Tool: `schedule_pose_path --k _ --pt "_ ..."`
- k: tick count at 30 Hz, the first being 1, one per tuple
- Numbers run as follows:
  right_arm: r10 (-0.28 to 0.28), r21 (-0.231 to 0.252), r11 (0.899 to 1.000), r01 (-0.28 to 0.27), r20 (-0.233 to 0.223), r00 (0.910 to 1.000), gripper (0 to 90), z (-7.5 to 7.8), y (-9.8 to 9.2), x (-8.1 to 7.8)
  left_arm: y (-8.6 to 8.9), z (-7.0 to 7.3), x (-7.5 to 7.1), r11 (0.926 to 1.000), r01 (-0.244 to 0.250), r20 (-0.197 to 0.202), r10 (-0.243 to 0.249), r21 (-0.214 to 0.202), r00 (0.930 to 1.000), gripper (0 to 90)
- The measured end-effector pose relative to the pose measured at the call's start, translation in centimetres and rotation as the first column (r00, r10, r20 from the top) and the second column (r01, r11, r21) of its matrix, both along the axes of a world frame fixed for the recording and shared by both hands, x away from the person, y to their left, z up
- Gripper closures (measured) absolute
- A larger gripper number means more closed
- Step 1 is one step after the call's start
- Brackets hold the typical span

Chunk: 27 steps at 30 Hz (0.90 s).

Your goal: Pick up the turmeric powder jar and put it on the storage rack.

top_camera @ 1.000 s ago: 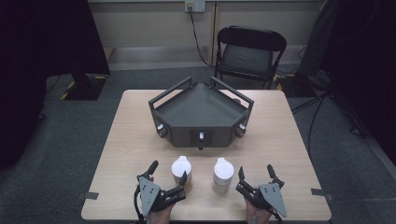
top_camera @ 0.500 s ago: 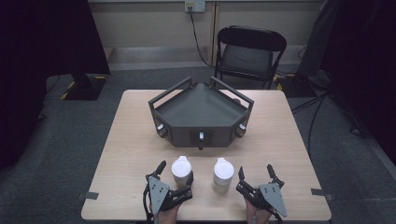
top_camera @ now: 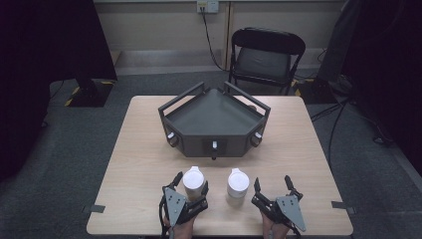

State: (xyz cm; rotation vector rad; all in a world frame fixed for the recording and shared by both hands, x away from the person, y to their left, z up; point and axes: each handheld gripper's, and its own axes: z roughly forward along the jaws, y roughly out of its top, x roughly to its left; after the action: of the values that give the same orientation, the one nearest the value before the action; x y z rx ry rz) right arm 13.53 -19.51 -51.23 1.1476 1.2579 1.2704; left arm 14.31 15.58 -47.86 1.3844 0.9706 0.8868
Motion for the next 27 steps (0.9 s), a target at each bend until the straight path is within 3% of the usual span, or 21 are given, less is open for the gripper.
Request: schedule_pose_path --k 9,13,27 --pt "0.000 0.000 1.000 0.000 0.001 1.0000 4.1 -0.01 0.00 0.00 -0.14 -0.28 0.34 0.9999 -0.005 -0.034 0.004 -0.012 0.9994 22.8" --pt "0.000 0.000 1.000 0.000 0.000 1.0000 4.1 -0.01 0.00 0.00 -0.18 -0.52 0.27 1.0000 0.003 -0.023 -0.003 -0.005 0.9997 29.4" --pt "0.000 0.000 1.000 0.000 0.000 1.0000 4.1 0.00 0.00 0.00 -0.27 -0.60 0.26 1.0000 0.002 -0.014 -0.002 0.002 0.9999 30.4"
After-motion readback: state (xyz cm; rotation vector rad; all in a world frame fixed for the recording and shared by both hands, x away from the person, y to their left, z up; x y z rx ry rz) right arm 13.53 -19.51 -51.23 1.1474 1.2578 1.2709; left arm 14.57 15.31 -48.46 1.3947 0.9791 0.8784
